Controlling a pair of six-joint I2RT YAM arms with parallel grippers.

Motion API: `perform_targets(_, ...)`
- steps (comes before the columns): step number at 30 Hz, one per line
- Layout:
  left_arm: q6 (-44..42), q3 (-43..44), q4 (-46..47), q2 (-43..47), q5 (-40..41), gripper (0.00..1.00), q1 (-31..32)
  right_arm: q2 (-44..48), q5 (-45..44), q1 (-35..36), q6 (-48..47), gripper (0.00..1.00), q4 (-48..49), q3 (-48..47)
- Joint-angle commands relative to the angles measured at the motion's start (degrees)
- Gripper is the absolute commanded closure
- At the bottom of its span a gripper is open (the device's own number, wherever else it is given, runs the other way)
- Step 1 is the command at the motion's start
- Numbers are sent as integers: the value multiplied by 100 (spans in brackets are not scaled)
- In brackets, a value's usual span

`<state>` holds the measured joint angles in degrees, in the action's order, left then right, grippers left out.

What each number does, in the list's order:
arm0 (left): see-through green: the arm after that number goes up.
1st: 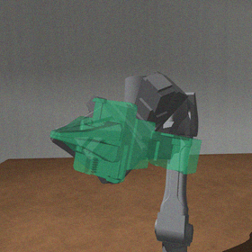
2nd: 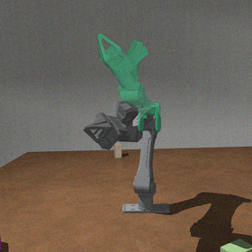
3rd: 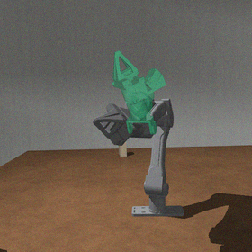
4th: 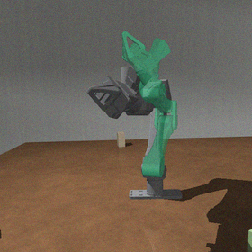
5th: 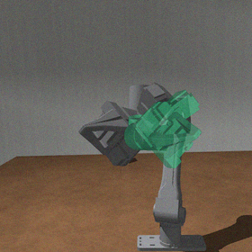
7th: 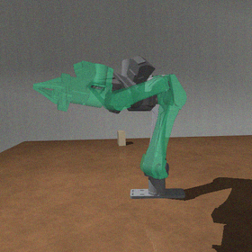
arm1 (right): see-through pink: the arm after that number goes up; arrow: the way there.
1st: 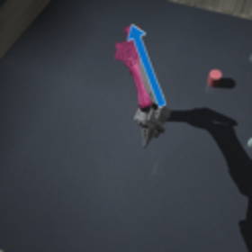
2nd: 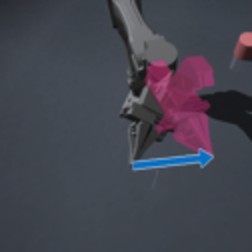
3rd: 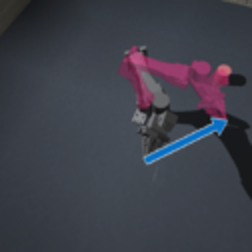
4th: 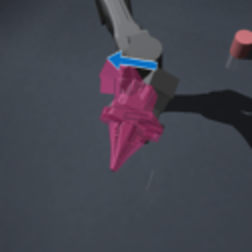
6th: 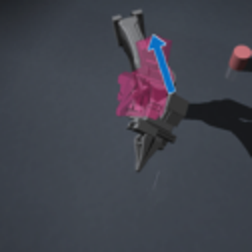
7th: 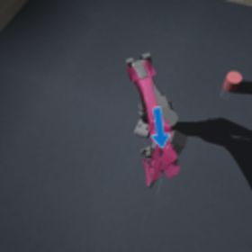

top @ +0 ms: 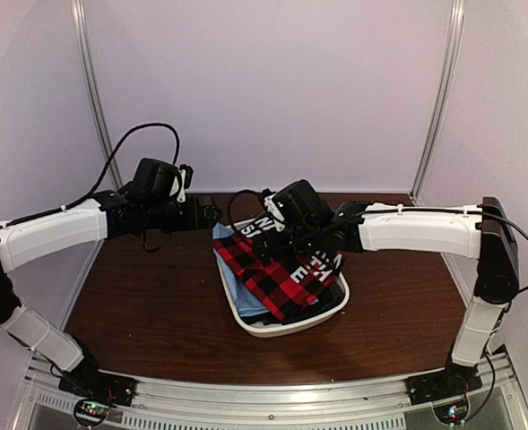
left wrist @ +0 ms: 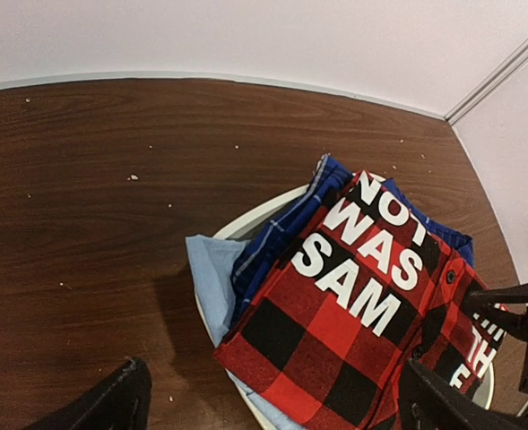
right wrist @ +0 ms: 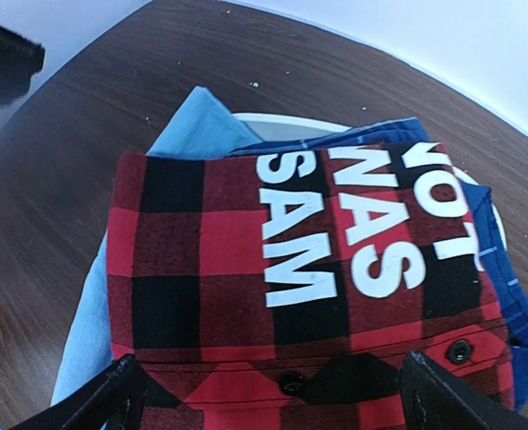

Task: Fold and stack the long sleeve shirts
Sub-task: Pick up the crumpled shirt from the bin.

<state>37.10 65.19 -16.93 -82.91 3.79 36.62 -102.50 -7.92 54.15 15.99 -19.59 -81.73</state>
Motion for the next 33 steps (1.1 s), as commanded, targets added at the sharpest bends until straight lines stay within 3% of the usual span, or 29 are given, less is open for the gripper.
perform_targets(1, 89, -46, 143, 175, 53, 2, -67, -349, -300, 221, -105, 0, -404, -312)
perform_targets(11, 148, -15, 146, 109, -50, 2, -67, -1003, -622, 262, -76, 0, -679, -391)
perform_targets(14, 156, 2, 146, 100, -87, 2, -67, -1177, -813, 262, -12, 6, -816, -467)
perform_targets(18, 156, 11, 147, 70, -134, 2, -67, -1214, -959, 263, 43, 25, -808, -522)
perform_targets(28, 139, 8, 129, 85, -310, 2, -67, -1136, -974, 122, 137, 100, -768, -602)
perform_targets(33, 123, -28, 133, 85, -467, 2, -67, -764, -1075, -1, 230, 100, -666, -593)
